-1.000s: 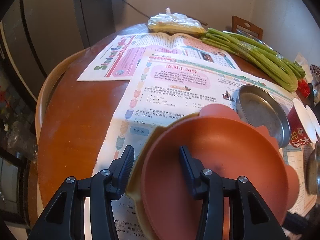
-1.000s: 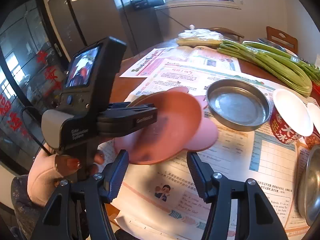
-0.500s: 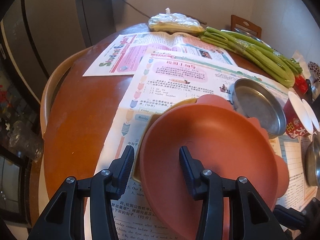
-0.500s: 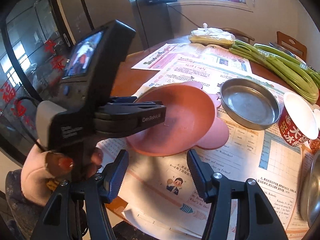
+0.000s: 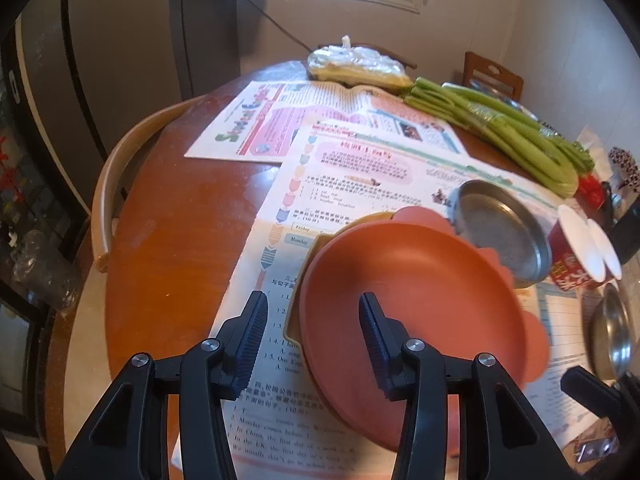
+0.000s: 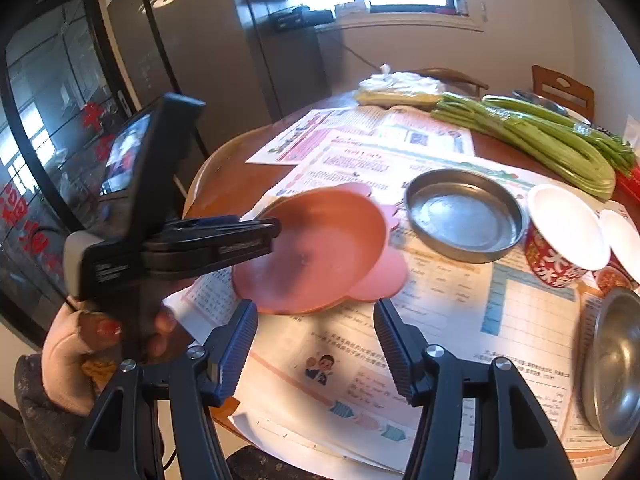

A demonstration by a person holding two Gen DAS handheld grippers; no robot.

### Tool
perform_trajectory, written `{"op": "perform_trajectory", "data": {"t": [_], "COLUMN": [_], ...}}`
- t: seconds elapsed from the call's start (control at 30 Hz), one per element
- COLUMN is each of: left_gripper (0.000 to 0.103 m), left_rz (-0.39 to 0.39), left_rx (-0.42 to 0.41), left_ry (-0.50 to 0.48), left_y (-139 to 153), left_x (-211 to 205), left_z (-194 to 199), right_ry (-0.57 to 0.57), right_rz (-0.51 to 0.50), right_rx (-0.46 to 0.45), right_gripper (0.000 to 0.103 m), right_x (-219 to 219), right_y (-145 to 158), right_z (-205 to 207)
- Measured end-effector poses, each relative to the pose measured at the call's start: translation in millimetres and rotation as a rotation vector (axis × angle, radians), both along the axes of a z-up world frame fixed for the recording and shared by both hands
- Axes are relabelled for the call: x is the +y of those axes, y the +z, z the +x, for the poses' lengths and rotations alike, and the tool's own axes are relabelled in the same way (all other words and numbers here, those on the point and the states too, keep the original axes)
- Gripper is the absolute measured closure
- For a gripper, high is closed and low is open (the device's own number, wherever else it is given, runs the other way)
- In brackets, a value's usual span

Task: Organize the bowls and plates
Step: 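Lower the orange plate onto the yellow shell plate and open the left tool, then move the left tool toward the shallow steel pan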

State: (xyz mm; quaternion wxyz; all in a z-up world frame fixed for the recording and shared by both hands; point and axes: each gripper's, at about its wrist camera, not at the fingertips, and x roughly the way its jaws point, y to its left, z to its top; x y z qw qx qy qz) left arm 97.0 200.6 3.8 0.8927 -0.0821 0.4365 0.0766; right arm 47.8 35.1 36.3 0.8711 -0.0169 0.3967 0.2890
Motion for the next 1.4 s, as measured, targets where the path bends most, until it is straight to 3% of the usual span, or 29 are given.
{"op": "perform_trajectory", "data": {"t": [0.27, 0.63, 0.77, 0.9, 1.13, 1.4], "left_gripper": [0.046, 0.046, 0.045, 0.045, 0.045, 0.045], "left_rz": [-0.021, -0.019, -0.012, 0.054, 0.034, 0.063], "left_rx": [-0.095, -0.145, -0.144, -0.152, -0.143, -0.122], "left_ry": [-0.051, -0.194, -0.232, -0.259, -0.304, -0.298], "left_y": [36.9, 75.4, 80.2, 84.6, 84.3, 79.6], "left_x": [-28.1, -89.3, -108.9, -130.9, -150.5, -152.3], "left_z": [-16.6, -26.7, -26.6, -28.3, -25.7, -16.0], "right_ry": [-0.053, -0.168, -0.214, -0.250, -0.294, -0.337], "right_rz": [0.030, 0.101, 0.135, 0.155, 0.171, 0.195], "right_rx": [-0.038, -0.088, -0.087, -0.083, -0.088, -0.050], "right_gripper": [0.043, 0.043, 0.043, 0.043, 0.043, 0.043], "right_x": [-26.9, -77.0, -97.7, -116.3, -138.2, -151.2], "right_y": [19.3, 47.4, 50.2, 50.4, 49.9, 39.6], "right_z": [-2.3, -6.5, -5.3, -4.5, 0.0, 8.3]}}
